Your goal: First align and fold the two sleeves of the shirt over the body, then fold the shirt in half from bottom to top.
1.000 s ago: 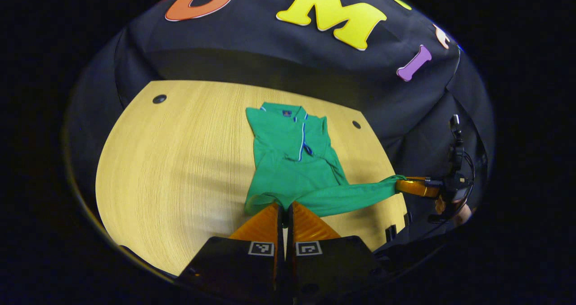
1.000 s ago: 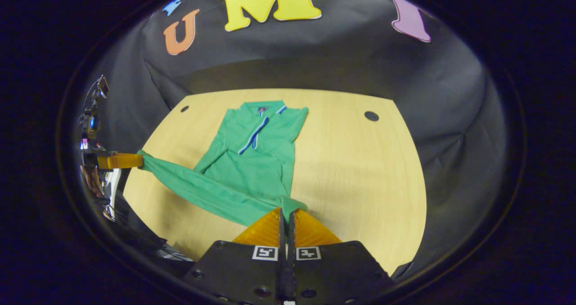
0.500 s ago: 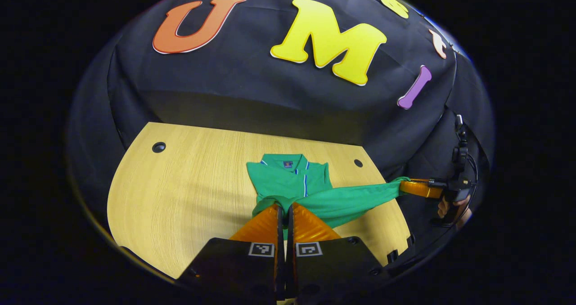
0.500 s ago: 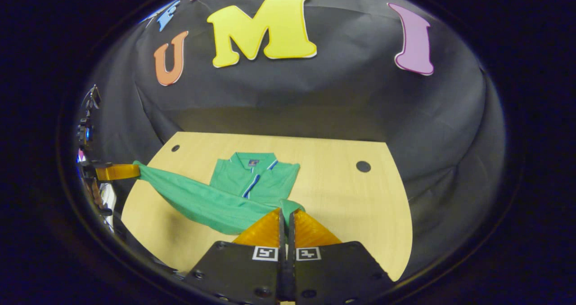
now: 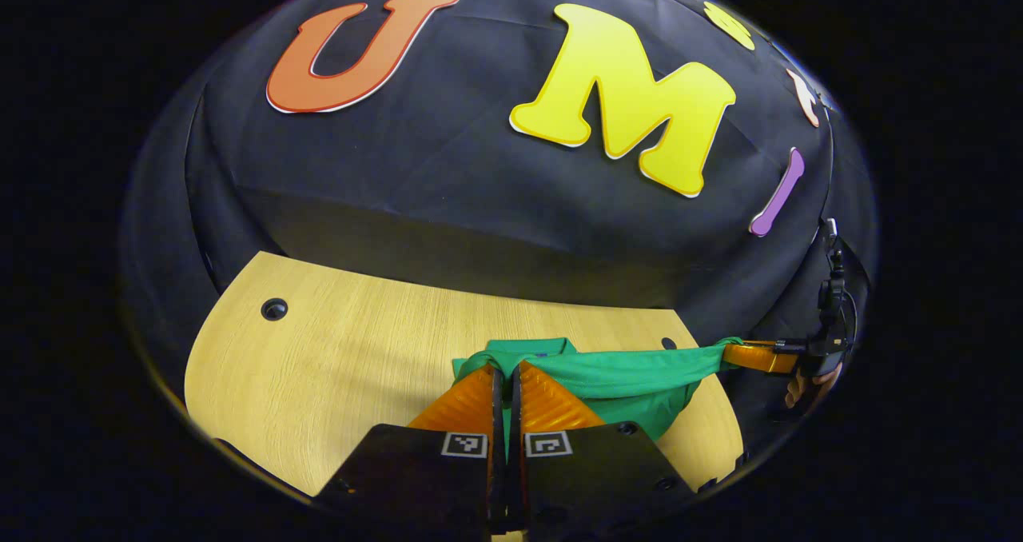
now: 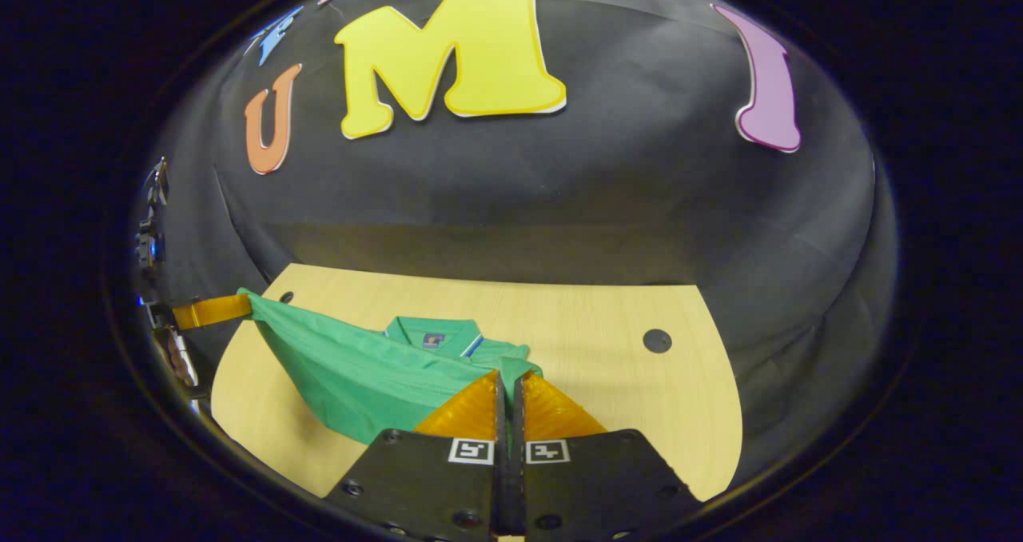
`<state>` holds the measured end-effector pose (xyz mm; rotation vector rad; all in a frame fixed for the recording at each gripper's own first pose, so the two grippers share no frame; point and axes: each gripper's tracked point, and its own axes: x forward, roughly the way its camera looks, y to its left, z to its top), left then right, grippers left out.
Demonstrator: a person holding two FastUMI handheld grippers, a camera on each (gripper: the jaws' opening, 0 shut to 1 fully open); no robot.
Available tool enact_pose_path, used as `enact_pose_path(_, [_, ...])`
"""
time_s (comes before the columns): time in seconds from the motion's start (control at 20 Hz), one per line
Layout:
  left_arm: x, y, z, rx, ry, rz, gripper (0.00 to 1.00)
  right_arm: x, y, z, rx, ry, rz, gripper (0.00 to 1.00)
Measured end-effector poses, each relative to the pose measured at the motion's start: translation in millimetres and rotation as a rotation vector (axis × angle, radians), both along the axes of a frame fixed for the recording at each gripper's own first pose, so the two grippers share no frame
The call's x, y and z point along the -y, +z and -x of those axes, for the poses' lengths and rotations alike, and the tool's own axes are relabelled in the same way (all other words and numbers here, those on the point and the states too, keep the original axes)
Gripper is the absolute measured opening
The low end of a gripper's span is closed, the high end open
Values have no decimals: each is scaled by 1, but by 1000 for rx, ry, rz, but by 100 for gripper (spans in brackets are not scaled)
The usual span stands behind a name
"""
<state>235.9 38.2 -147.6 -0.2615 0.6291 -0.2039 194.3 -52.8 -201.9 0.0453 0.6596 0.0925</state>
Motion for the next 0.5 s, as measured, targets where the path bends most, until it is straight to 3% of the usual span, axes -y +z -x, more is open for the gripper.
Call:
enact_pose_path(0.15, [-1,-26,-27,-10,11,-69,4,-2,-15,-36,26,7,27,0])
enact_pose_path(0.5, [5,-90,-69,-42,34,-105,5,-6,-88,-91,-49,-31,13,0])
